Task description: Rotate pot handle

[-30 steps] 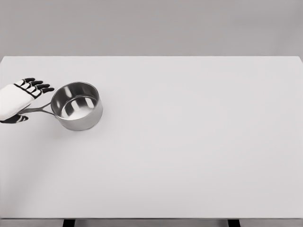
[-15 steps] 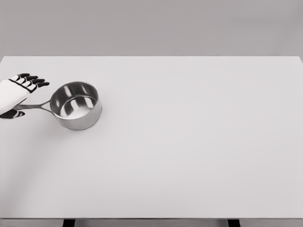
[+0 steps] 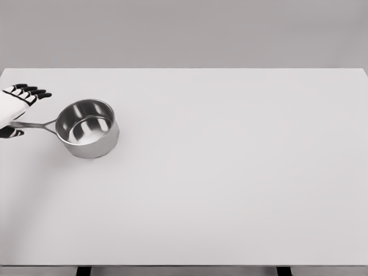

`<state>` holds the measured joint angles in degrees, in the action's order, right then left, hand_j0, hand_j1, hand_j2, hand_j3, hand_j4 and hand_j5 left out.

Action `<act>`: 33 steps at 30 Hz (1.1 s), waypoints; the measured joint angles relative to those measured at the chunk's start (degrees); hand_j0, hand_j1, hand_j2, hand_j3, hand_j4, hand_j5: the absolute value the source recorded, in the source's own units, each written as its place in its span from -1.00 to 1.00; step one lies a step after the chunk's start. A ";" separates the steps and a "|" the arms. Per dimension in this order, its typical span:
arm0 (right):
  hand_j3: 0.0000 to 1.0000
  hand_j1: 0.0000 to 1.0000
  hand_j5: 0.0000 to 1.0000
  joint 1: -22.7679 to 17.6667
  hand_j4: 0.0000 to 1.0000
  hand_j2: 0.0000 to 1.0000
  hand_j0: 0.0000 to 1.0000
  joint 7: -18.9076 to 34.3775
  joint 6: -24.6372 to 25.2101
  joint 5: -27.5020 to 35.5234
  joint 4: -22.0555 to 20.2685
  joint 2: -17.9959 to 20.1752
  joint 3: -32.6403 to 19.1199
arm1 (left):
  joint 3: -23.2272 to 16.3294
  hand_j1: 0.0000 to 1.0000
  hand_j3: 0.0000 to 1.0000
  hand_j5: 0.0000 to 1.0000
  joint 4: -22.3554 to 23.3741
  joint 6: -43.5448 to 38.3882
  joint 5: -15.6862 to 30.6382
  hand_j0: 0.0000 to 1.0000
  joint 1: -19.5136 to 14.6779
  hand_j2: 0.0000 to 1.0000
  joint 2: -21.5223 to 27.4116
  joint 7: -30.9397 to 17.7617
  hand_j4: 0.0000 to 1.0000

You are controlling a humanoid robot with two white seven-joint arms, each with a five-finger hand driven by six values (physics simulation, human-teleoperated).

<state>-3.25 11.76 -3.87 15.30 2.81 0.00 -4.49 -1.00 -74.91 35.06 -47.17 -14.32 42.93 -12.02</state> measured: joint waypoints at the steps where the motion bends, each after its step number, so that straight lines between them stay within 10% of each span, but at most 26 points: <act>1: 1.00 1.00 1.00 0.00 1.00 1.00 1.00 0.00 -0.01 0.00 0.00 0.00 0.00 | -0.16 1.00 1.00 1.00 0.39 0.00 0.01 1.00 -0.44 1.00 -0.04 0.00 1.00; 33: 1.00 1.00 1.00 0.00 1.00 1.00 1.00 0.00 0.00 0.00 0.00 0.00 0.00 | -2.86 1.00 1.00 1.00 2.54 0.01 1.18 1.00 -3.78 1.00 -1.16 0.06 1.00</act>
<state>-3.25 11.76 -3.87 15.30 2.81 0.00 -4.49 -3.86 -72.37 35.07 -45.99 -18.11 41.77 -11.96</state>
